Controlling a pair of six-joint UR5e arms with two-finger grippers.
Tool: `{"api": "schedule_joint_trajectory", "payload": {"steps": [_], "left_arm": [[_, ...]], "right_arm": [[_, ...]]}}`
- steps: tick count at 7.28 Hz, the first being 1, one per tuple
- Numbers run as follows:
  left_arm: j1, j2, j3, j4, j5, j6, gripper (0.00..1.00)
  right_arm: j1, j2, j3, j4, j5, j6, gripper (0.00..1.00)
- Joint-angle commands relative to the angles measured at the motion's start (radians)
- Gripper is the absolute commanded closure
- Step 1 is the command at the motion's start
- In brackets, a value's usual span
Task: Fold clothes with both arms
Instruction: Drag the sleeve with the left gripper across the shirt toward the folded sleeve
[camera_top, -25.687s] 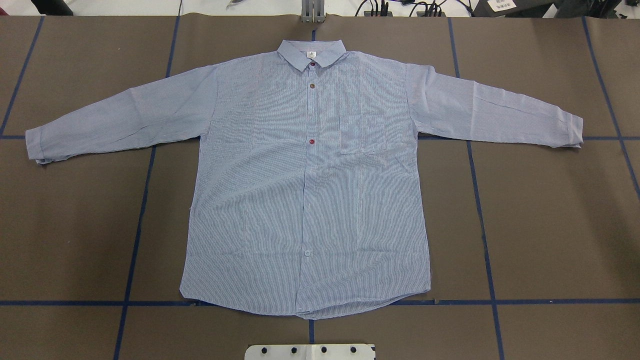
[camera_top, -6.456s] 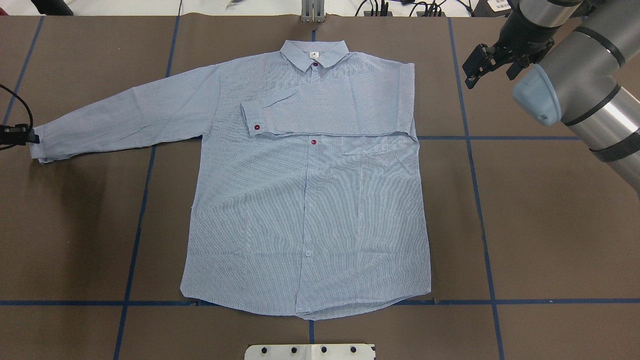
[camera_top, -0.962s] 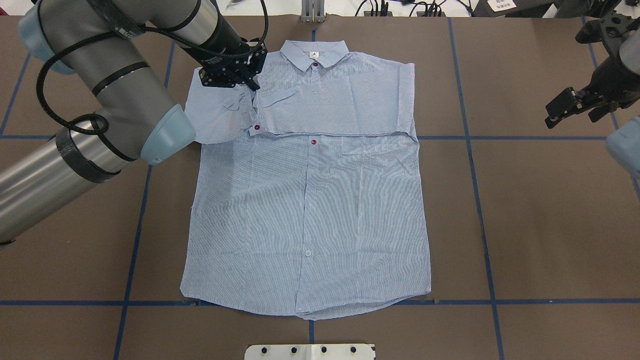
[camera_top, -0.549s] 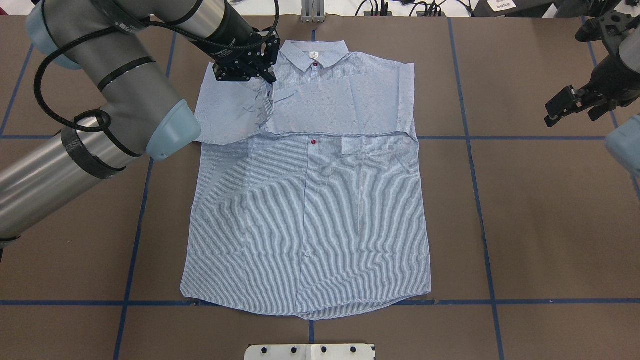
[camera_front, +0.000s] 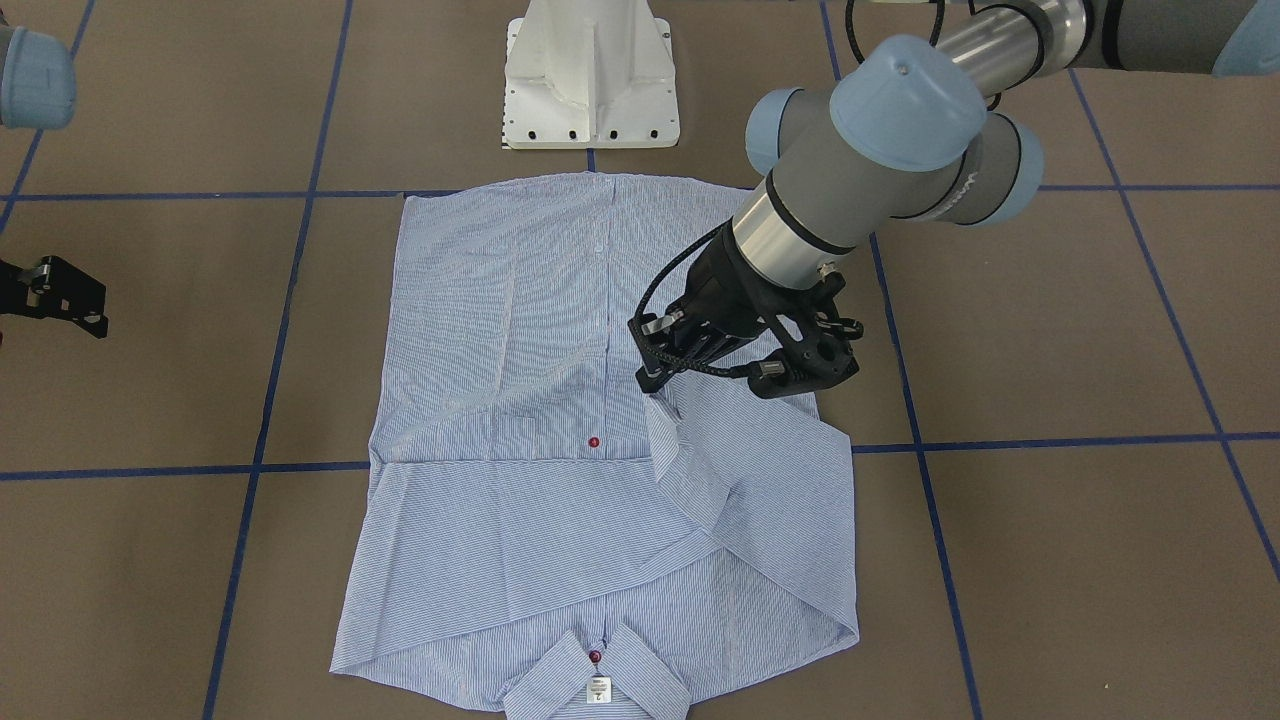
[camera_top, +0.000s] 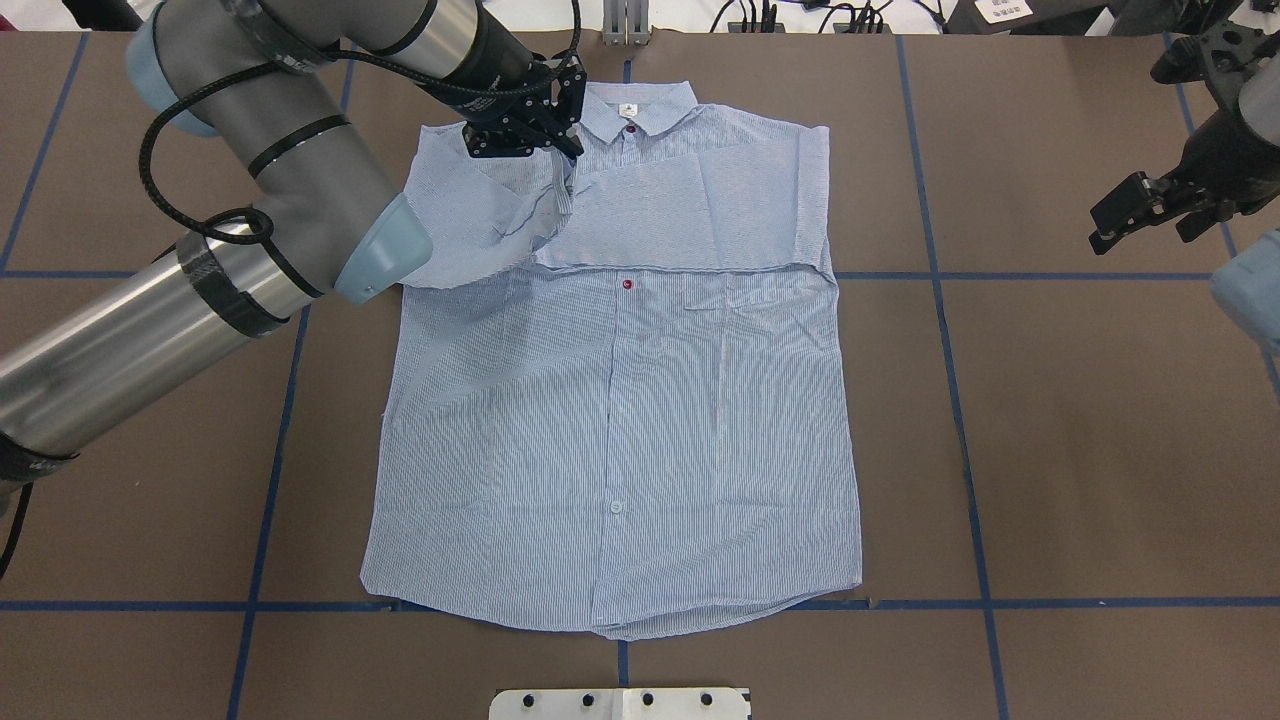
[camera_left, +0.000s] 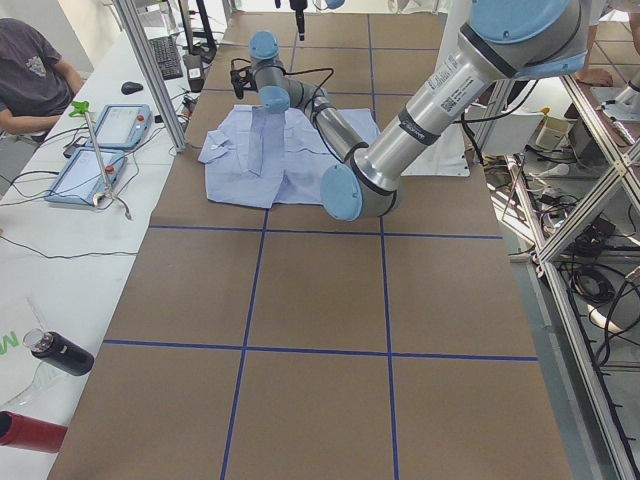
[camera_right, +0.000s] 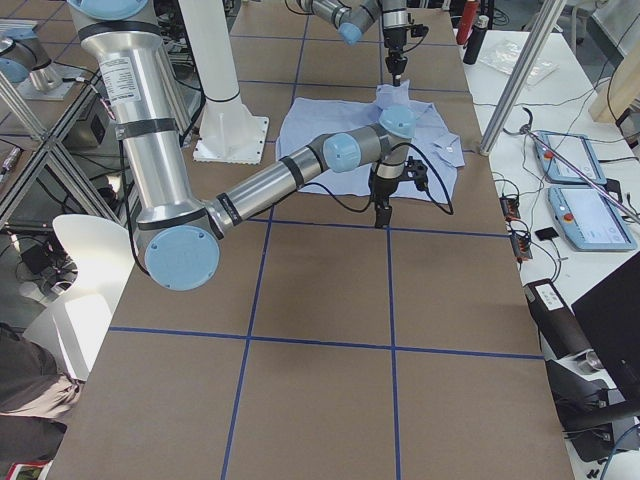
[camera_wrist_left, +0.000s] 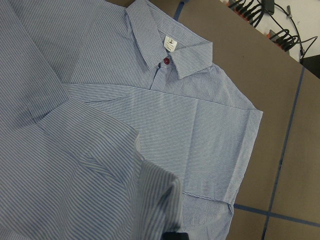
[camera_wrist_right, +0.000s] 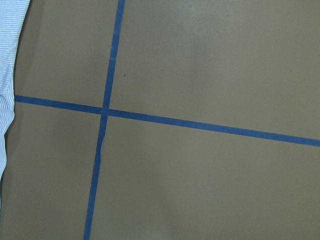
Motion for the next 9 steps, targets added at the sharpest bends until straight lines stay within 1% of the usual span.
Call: {"api": "schedule_joint_trajectory", "payload": {"steps": [1, 2, 4, 5, 7, 8, 9], "left_arm": [[0.002, -0.086, 0.102, -0.094, 0.0, -0.077, 1.0], [0.004, -0.1, 0.103, -0.094, 0.0, -0.115, 1.0], [0.045, -0.094, 0.13, -0.12, 0.003, -0.111, 1.0], [0.08, -0.09, 0.164, -0.182, 0.012, -0.121, 1.0], [0.1, -0.088, 0.214, -0.262, 0.023, -0.126, 1.0], [0.14, -0.088, 0.218, -0.269, 0.1, -0.126, 1.0], [0.175, -0.088, 0.246, -0.316, 0.159, -0.125, 1.0]], "right_arm": [[0.0, -0.004, -0.008, 0.001, -0.006, -0.003, 0.0], [0.0, -0.002, -0.004, 0.0, -0.004, 0.002, 0.0], [-0.001, 0.004, -0.018, 0.002, -0.007, 0.0, 0.0], [-0.001, 0.004, -0.008, 0.002, -0.007, 0.01, 0.0], [-0.001, 0.002, -0.014, 0.002, -0.007, 0.004, 0.0], [-0.001, 0.001, -0.013, 0.0, -0.006, 0.004, 0.0], [-0.003, 0.002, -0.018, 0.0, -0.006, 0.01, 0.0]]}}
